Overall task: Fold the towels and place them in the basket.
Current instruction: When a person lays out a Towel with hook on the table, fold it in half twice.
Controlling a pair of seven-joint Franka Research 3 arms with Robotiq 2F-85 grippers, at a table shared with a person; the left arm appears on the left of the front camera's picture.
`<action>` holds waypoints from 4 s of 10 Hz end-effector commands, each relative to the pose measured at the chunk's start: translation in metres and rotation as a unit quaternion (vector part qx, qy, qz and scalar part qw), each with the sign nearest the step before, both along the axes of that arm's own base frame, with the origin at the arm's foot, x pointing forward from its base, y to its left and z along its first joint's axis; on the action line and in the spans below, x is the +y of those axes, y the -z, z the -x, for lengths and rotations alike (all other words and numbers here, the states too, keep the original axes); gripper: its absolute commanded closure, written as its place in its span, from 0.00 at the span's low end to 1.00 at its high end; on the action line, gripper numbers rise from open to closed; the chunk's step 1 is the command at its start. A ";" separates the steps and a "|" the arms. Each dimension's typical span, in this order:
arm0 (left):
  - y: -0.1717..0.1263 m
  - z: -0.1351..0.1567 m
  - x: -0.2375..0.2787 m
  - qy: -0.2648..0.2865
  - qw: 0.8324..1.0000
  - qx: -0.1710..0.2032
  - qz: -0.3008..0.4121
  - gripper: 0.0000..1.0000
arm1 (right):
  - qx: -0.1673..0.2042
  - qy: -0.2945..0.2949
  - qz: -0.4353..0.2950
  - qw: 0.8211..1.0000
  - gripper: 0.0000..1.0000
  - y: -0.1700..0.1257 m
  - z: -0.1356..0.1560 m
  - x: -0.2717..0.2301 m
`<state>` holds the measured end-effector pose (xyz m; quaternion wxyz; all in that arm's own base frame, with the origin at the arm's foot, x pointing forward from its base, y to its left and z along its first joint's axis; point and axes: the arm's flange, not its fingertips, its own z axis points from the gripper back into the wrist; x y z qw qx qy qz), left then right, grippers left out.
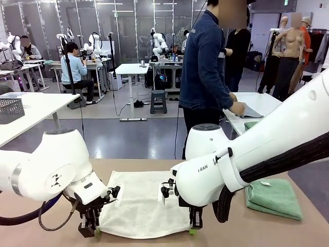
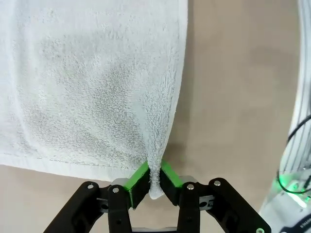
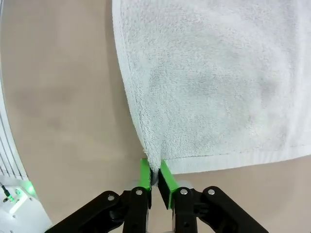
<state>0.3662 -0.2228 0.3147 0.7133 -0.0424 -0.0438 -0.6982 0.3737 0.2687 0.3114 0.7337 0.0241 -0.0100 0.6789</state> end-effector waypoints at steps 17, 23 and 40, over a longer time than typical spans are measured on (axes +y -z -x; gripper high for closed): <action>-0.111 -0.086 -0.007 -0.039 0.993 -0.098 0.048 0.96 | -0.070 0.057 0.021 0.996 1.00 -0.097 -0.077 0.022; -0.094 -0.095 -0.005 -0.035 0.995 -0.079 0.047 0.96 | -0.047 0.069 0.016 0.996 1.00 -0.079 -0.088 0.016; -0.054 -0.247 -0.001 -0.067 0.998 -0.005 0.010 0.90 | 0.038 0.087 0.034 0.995 0.90 -0.038 -0.247 0.002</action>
